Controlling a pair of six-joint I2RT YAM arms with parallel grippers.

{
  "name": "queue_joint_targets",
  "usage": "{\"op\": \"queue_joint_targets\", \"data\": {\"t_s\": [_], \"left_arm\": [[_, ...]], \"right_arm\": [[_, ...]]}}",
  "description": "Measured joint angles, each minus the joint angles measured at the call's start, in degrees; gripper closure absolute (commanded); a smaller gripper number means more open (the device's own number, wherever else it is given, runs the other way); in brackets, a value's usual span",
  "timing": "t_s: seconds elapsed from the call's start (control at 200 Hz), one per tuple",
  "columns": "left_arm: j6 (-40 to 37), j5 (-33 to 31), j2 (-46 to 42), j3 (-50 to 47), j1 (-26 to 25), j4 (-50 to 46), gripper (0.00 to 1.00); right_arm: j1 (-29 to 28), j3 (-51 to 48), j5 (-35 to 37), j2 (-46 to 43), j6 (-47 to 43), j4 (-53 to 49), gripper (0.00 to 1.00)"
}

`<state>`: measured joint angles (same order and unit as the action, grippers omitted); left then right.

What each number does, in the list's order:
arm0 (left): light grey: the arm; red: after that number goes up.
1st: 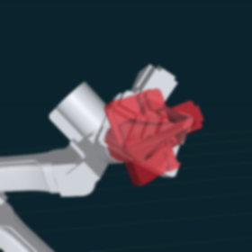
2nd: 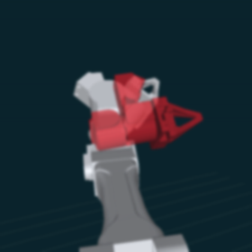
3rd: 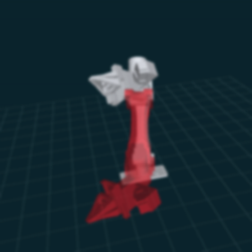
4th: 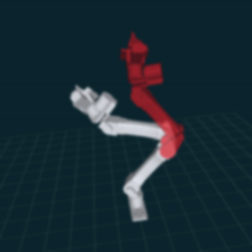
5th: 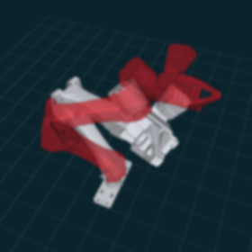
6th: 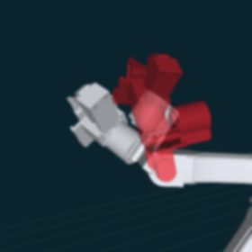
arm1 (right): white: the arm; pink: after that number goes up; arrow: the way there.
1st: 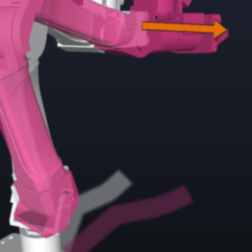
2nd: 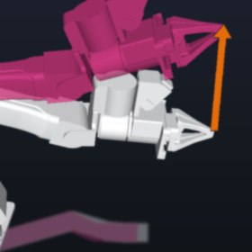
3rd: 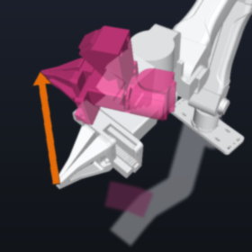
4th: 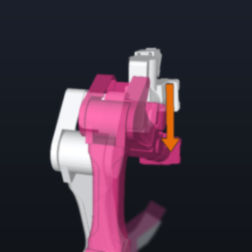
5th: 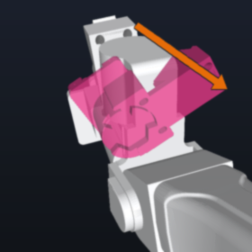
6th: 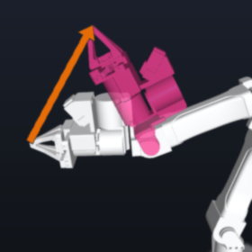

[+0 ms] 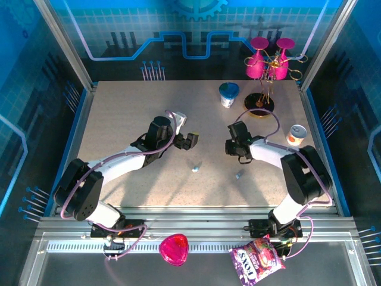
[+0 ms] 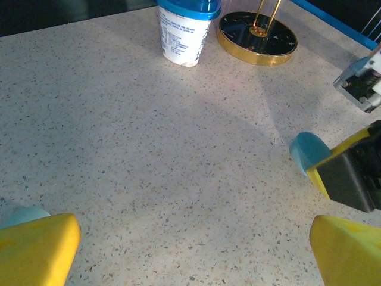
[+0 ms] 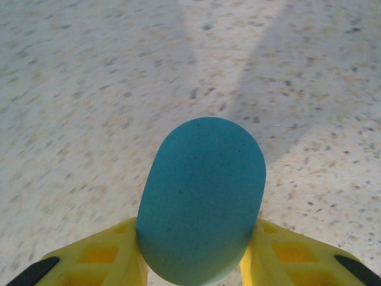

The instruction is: Insert the wireless bluetooth earbuds into the charging case

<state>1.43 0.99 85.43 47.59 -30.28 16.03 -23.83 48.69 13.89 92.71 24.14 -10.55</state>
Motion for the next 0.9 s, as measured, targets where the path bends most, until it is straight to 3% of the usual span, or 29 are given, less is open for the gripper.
{"op": "queue_joint_targets", "data": {"t_s": [0.455, 0.635, 0.901], "left_arm": [[-1.4, 3.6, -2.0, -2.1, 0.3, 0.9, 0.01], [-1.6, 11.6, -6.9, -8.0, 3.0, 5.5, 0.01], [-0.2, 29.5, -9.5, -13.1, 7.6, 16.9, 0.01]], "right_arm": [[-3.0, -4.7, -19.6, -5.4, -18.1, 5.7, 0.63], [-4.3, -4.7, -24.5, -8.5, -21.9, 5.4, 0.62], [-4.3, -3.5, -31.3, -16.7, -25.5, 0.7, 0.62]]}}
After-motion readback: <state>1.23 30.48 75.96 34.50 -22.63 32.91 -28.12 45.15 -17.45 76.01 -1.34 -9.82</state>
